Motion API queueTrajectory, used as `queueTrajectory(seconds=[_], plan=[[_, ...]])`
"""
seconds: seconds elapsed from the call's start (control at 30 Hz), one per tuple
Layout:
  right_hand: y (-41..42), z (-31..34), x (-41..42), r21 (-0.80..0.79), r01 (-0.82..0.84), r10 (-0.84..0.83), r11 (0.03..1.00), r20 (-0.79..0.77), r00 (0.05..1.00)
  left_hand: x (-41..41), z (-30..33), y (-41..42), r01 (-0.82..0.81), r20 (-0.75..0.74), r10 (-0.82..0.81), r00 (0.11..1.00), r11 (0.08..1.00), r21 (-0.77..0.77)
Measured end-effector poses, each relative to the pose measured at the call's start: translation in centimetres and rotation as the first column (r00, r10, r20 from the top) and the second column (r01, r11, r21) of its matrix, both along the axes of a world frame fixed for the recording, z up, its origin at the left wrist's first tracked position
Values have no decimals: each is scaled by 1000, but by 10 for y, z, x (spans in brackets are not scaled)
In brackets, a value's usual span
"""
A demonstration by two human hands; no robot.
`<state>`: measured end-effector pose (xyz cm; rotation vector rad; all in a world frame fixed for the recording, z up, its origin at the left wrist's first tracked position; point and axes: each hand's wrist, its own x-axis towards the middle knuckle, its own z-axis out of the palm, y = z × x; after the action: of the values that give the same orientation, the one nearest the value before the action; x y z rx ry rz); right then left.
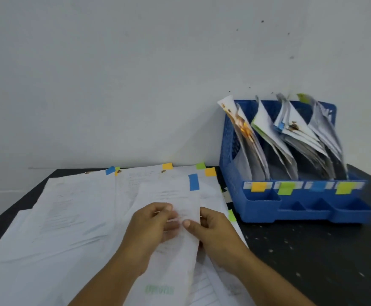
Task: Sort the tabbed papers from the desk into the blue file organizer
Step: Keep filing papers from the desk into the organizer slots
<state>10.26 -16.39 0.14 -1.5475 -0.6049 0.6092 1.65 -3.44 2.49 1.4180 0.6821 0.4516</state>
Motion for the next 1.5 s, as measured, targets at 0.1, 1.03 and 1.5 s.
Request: queueTrajectory(seconds=[0.1, 1.03, 1.5], plan=[[0, 3, 6, -36, 94, -94, 995, -1, 996, -5, -8, 15, -118, -46, 139, 989, 946, 303], [-135, 104, 43, 10, 371, -366, 929, 185, 912, 47, 67, -25, -13, 159, -21, 987, 977, 212], [-241, 234, 110, 500, 768, -913, 400, 296, 282, 147, 135, -104, 50, 298, -231, 926, 858, 511]])
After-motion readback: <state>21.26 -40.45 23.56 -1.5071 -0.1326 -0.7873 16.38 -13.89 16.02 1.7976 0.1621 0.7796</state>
